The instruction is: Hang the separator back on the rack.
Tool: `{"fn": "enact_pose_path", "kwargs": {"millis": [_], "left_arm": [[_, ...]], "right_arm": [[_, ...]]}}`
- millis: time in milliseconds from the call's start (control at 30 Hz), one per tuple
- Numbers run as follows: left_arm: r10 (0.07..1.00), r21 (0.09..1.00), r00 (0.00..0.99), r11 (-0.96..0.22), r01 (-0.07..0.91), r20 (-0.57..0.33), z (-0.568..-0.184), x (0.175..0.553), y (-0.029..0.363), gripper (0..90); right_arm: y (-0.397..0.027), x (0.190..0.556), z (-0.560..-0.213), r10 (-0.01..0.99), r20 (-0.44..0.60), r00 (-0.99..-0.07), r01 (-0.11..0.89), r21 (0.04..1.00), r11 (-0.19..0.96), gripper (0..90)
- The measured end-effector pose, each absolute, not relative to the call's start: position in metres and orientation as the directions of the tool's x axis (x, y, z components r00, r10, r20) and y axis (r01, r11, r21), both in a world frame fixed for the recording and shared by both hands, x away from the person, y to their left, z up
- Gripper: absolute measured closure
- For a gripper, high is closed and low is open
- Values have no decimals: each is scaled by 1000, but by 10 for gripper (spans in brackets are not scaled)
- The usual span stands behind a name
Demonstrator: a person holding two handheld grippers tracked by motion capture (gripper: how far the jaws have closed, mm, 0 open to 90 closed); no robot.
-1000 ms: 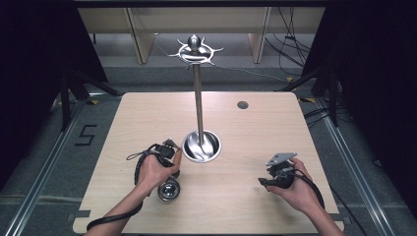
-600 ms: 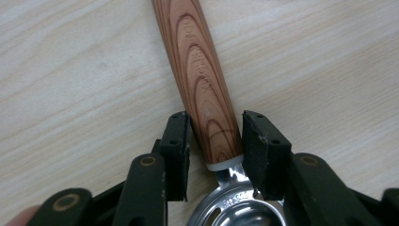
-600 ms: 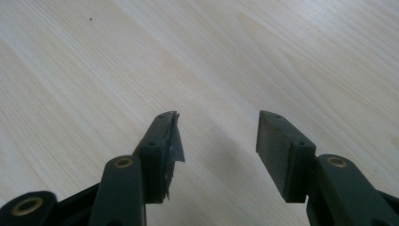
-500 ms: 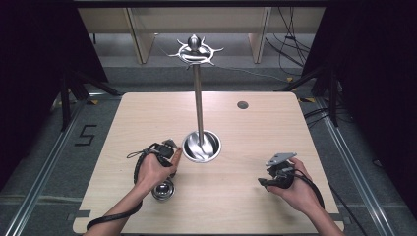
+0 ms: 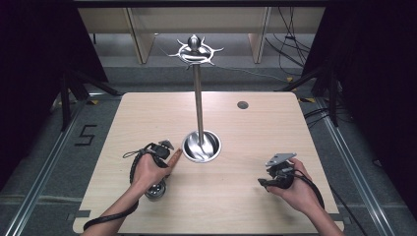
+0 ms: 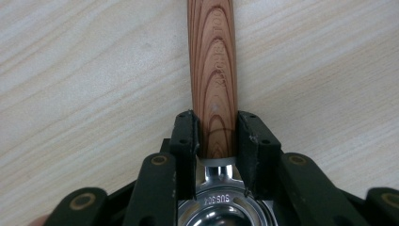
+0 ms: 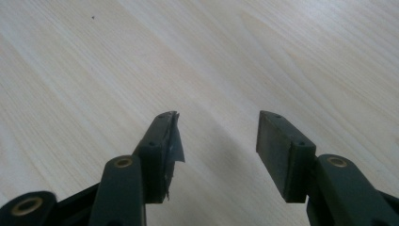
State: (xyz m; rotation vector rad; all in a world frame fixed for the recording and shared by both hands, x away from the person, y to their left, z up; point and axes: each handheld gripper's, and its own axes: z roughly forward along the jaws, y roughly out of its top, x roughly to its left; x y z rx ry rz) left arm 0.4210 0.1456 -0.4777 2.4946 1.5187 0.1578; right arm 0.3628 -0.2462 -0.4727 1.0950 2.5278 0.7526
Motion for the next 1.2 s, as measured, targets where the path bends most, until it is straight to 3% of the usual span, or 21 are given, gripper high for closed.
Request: {"fn": "enact_pose_path", "kwargs": {"millis": [167, 233, 433, 800, 967, 1200], "left_arm": [[871, 235, 487, -461, 856, -65, -478, 423, 151, 686], [896, 258, 438, -407, 876, -71, -479, 420, 150, 686], [903, 295, 422, -383, 875, -82, -476, 418, 157, 687], [864, 423, 493, -412, 807, -99, -462, 409, 171, 688], [859, 527, 496, -366, 768, -126, -455, 401, 180, 688], [852, 773, 515, -263, 578, -95, -432, 390, 198, 690]], "right_arm": [[-247, 363, -471, 738, -47, -674, 597, 553, 581, 490], [-247, 362, -470, 744, -31, -668, 613, 545, 572, 489], [-246, 362, -474, 742, -51, -668, 591, 569, 572, 488], [-246, 362, -470, 746, -30, -665, 612, 551, 567, 487], [-245, 361, -471, 751, -30, -660, 606, 569, 556, 487], [-245, 362, -470, 736, -46, -675, 594, 558, 580, 486]]}}
